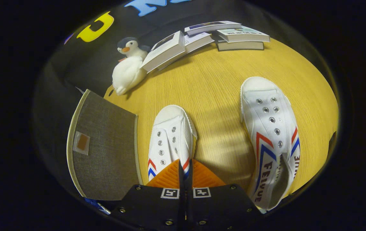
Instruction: Open the storage box then place both shoes into the box .Put the left shoe in first, then the right shoe, with the right side of both shoes facing outward in a uniform manner.
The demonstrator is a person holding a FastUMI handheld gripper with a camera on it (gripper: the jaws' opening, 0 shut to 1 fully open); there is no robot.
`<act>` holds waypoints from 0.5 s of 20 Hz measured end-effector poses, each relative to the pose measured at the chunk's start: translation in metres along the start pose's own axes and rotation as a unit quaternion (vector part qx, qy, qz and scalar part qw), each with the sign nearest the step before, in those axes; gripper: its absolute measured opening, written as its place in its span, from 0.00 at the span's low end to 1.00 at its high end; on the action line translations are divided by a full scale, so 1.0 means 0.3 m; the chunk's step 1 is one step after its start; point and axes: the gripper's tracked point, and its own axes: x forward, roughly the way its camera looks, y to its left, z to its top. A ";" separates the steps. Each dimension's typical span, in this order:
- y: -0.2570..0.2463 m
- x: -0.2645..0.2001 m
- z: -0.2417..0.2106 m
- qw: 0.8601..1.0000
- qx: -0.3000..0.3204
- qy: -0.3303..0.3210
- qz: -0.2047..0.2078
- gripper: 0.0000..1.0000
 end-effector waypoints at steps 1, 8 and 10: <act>0.010 -0.011 0.006 1.000 0.007 -0.002 0.006 0.01; 0.125 -0.148 0.093 0.998 0.034 -0.035 0.043 0.01; 0.167 -0.190 0.117 0.997 0.038 -0.045 0.054 0.01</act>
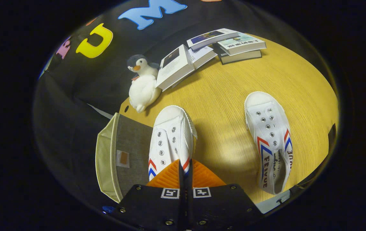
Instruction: Open the storage box then place both shoes into the box .Put the left shoe in first, then the right shoe, with the right side of both shoes facing outward in a uniform manner.
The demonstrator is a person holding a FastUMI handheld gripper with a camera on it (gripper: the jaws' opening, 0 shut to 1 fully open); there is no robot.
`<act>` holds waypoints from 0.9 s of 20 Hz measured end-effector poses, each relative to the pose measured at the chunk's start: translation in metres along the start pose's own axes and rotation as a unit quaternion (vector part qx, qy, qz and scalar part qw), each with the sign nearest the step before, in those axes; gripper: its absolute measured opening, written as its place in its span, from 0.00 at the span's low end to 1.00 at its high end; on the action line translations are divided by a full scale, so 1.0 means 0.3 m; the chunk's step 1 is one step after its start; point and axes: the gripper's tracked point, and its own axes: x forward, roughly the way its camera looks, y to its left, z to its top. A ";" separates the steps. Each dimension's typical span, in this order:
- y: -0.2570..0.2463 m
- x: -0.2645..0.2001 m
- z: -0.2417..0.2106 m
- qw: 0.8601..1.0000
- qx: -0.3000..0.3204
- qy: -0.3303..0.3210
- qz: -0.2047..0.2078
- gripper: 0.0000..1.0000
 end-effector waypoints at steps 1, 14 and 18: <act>0.019 -0.017 0.013 1.000 0.001 -0.007 0.002 0.01; 0.347 -0.133 0.086 0.997 -0.004 -0.062 0.042 0.01; 0.440 -0.090 0.047 0.997 -0.005 -0.060 0.051 0.01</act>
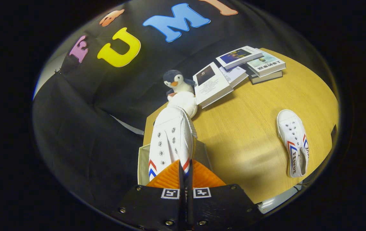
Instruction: Open the storage box then place both shoes into the box .Put the left shoe in first, then the right shoe, with the right side of both shoes facing outward in a uniform manner.
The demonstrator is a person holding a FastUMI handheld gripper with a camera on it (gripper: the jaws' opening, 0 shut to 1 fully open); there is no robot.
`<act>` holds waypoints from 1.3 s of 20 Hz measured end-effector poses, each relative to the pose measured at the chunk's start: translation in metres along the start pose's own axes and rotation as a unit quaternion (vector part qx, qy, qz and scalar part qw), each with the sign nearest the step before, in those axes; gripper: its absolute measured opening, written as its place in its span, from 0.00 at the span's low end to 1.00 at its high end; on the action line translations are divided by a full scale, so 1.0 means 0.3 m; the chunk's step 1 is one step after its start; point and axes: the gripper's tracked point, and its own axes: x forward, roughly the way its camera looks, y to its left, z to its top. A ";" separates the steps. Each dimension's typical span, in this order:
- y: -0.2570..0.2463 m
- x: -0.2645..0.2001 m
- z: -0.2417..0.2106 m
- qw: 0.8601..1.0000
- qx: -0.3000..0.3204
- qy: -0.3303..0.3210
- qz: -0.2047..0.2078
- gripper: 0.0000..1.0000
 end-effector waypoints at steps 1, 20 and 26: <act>0.017 0.013 -0.011 1.000 -0.001 0.003 0.001 0.01; 0.244 0.271 -0.281 0.997 -0.047 0.069 -0.007 0.01; 0.214 0.335 -0.357 0.994 -0.051 0.093 -0.033 0.01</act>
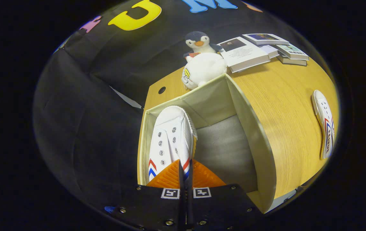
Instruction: Open the storage box then place both shoes into the box .Put the left shoe in first, then the right shoe, with the right side of both shoes facing outward in a uniform manner.
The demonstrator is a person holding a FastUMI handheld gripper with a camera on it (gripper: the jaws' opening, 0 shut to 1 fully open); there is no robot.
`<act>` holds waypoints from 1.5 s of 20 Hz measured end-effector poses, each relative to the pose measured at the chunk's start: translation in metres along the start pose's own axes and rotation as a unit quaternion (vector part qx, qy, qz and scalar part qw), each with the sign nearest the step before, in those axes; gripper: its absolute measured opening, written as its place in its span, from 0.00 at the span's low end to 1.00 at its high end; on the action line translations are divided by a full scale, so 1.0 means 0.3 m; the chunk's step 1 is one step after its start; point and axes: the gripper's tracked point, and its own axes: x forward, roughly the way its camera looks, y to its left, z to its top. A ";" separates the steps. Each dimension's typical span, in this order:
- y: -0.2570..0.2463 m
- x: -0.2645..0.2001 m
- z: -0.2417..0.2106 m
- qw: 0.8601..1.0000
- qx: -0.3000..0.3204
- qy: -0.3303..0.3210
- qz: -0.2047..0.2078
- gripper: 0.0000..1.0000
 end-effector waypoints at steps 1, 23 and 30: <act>0.002 0.001 -0.013 1.000 0.001 0.004 -0.005 0.01; -0.001 -0.172 0.098 0.993 -0.081 -0.027 0.084 0.98; -0.192 -0.343 0.254 0.990 -0.098 -0.084 0.056 0.98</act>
